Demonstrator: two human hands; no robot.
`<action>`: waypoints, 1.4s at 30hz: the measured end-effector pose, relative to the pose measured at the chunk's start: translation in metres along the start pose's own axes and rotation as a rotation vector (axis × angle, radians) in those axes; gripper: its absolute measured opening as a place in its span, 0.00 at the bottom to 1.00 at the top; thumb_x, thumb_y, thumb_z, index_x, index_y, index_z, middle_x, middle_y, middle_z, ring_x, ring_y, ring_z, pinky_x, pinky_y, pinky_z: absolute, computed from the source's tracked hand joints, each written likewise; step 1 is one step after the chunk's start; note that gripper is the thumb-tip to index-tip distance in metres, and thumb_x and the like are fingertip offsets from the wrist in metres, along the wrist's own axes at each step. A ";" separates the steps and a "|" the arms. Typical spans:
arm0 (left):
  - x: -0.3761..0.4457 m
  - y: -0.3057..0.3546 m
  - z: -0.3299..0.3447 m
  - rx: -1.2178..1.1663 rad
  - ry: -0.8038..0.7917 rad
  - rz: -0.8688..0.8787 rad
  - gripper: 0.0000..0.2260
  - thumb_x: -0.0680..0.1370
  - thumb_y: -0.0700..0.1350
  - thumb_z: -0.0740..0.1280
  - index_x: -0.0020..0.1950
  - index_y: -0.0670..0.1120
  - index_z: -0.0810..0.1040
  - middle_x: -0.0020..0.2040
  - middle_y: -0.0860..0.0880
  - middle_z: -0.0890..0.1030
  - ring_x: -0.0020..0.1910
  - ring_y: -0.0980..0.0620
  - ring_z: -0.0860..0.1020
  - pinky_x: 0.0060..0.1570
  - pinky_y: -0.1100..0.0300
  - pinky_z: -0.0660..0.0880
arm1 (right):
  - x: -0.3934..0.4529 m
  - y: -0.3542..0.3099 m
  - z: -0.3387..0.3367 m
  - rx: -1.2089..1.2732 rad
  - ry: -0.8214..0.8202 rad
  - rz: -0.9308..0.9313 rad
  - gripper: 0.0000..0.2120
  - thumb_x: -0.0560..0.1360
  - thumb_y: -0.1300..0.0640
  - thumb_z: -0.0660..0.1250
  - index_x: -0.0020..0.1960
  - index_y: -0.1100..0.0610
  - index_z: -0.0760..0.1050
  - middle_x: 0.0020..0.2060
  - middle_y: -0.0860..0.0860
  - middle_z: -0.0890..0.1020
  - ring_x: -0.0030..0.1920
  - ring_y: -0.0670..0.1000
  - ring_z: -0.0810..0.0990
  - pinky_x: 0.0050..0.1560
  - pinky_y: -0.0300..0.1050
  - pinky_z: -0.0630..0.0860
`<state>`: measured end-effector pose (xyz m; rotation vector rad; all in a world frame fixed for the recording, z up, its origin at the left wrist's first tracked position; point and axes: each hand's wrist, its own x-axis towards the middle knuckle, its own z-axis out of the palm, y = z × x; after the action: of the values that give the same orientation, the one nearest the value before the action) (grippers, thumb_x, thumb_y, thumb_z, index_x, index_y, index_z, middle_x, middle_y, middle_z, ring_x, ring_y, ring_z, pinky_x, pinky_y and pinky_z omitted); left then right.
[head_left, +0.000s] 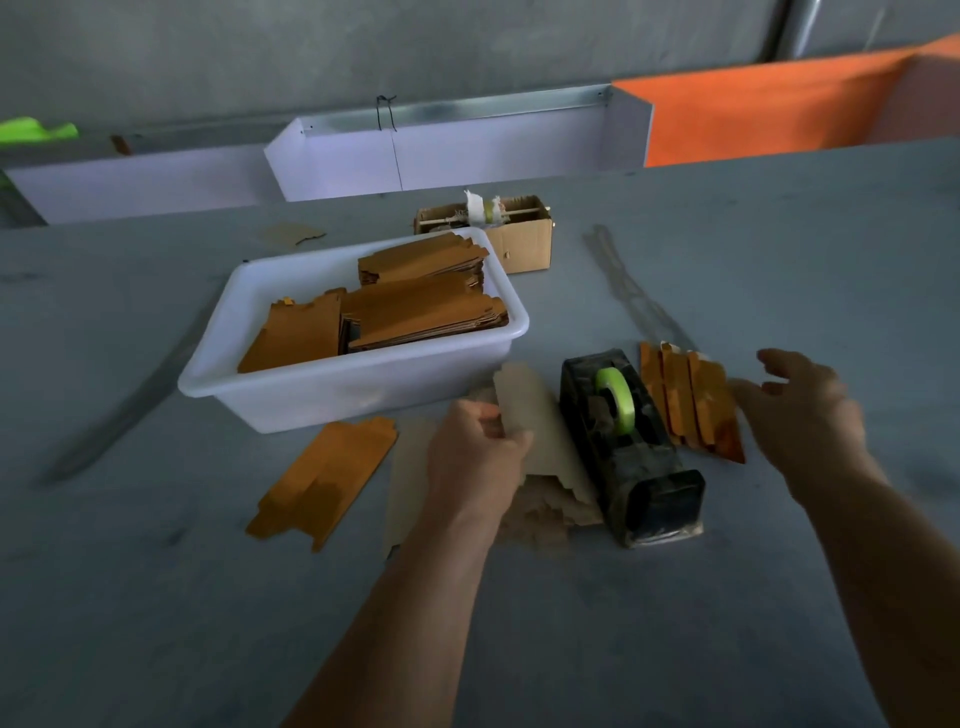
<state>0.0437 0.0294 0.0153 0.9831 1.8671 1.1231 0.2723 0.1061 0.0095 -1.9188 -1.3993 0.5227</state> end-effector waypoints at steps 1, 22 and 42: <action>-0.004 -0.002 -0.006 -0.069 -0.002 0.017 0.09 0.74 0.44 0.72 0.50 0.52 0.75 0.41 0.55 0.81 0.40 0.58 0.80 0.36 0.65 0.76 | -0.012 0.000 -0.004 0.069 0.031 -0.026 0.21 0.76 0.51 0.65 0.67 0.53 0.70 0.63 0.57 0.75 0.59 0.56 0.76 0.51 0.49 0.74; -0.085 -0.010 -0.040 -0.457 -0.464 -0.042 0.15 0.64 0.48 0.77 0.50 0.49 0.85 0.48 0.45 0.86 0.48 0.46 0.84 0.49 0.52 0.78 | -0.164 -0.023 -0.007 0.818 -0.681 0.101 0.11 0.58 0.51 0.71 0.40 0.50 0.82 0.35 0.52 0.84 0.36 0.45 0.81 0.37 0.42 0.75; -0.096 -0.008 -0.010 -0.246 -0.127 0.158 0.05 0.72 0.49 0.72 0.40 0.48 0.82 0.34 0.41 0.82 0.31 0.49 0.79 0.33 0.53 0.76 | -0.199 -0.048 0.005 0.121 -0.156 -0.671 0.31 0.66 0.60 0.71 0.68 0.62 0.70 0.39 0.46 0.80 0.37 0.41 0.76 0.38 0.17 0.66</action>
<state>0.0751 -0.0613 0.0301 1.0465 1.5301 1.3166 0.1705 -0.0710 0.0262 -1.2215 -1.9386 0.4150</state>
